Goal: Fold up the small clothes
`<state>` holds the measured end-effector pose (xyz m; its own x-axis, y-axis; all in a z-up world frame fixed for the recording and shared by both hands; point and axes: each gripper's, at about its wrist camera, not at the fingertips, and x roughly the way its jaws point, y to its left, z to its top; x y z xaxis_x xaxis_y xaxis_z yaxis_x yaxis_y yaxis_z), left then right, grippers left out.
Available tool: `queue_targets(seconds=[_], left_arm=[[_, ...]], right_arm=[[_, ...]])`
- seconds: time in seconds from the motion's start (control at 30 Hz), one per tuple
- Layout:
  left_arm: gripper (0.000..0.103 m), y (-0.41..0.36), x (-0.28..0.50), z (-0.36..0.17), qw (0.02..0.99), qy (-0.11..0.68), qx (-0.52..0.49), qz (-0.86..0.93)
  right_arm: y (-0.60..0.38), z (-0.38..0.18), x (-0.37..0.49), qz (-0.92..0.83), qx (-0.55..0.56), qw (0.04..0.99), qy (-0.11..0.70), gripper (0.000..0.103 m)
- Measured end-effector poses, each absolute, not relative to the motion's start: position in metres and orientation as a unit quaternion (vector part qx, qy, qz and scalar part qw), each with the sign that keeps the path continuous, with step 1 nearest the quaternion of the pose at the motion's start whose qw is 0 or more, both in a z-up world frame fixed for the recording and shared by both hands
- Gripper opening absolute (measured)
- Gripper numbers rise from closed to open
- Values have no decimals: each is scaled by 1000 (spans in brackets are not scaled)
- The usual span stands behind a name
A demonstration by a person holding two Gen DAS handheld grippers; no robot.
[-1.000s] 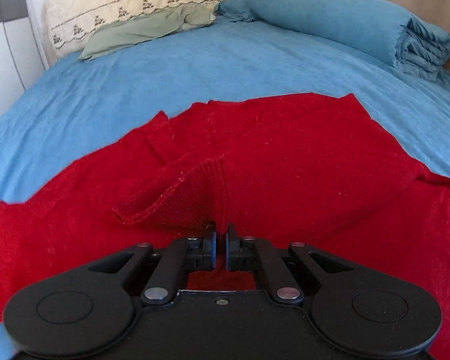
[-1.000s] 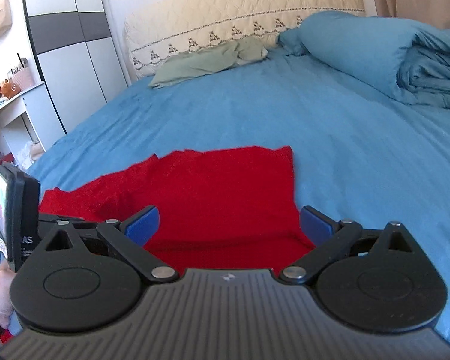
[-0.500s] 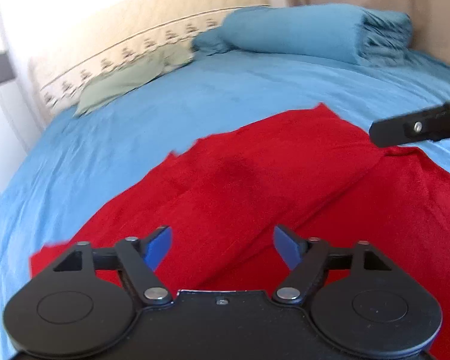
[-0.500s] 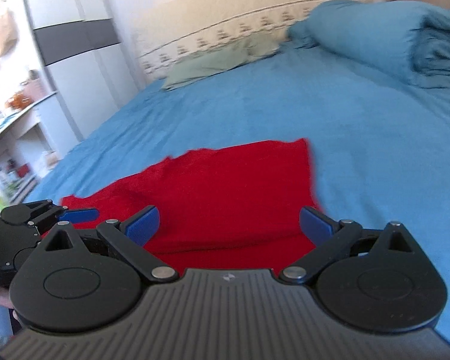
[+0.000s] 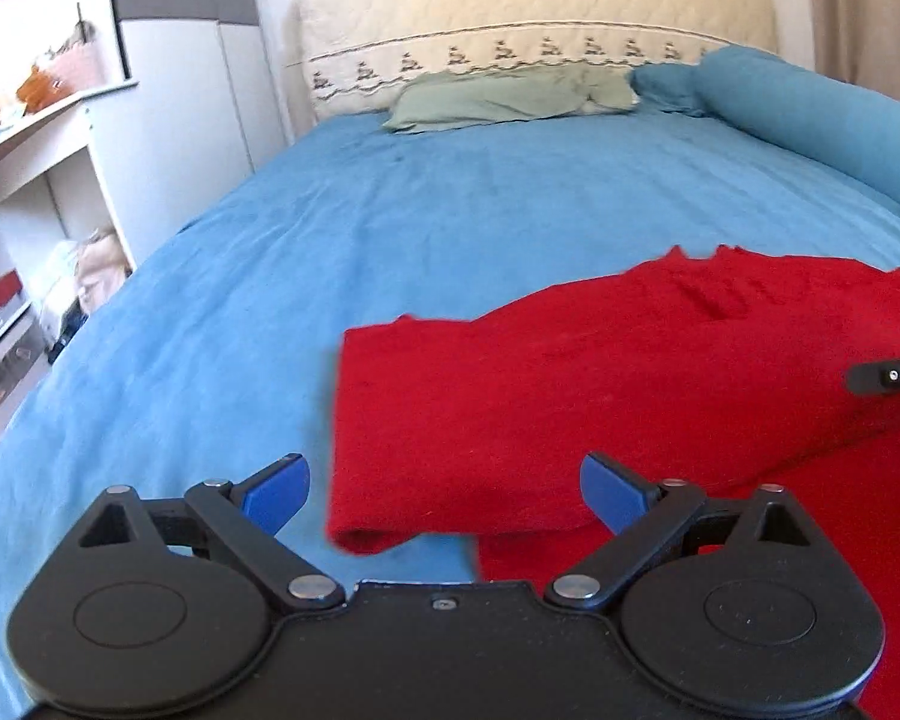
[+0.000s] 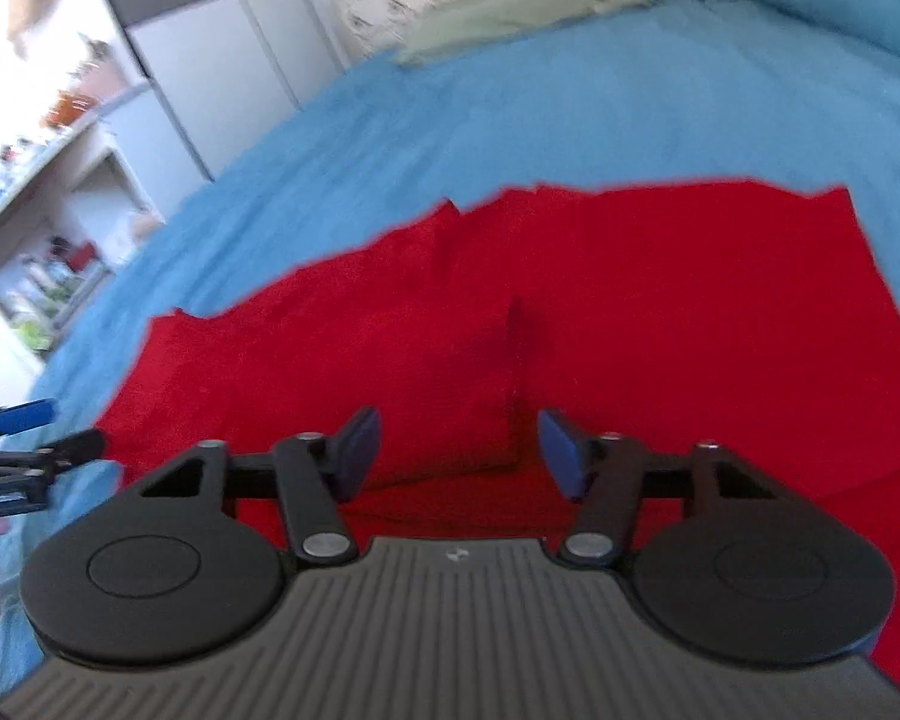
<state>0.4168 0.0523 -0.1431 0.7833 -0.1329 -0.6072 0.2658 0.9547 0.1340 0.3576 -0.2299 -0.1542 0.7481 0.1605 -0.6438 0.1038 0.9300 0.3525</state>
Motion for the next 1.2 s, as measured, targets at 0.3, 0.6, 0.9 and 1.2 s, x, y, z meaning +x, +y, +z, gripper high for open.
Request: queue_targets(seconds=[0.3,0.6,0.9,1.2], left_arm=[[99,61,404,-150,941,304,110,-102],[99,59,411,-142,940,302,116,-112],[99,39,412,-139,934,303,132,-135],[99,24,413,-144,928,311,144,-148]], right_arm=[[-219,-160,357,-15,161,919,360,22],[-218,-118,363,-4,113,942,316,21],[-296,-81,341,-76,34,956,280,21],[-329,-106,329,-99,60,948,296,21]])
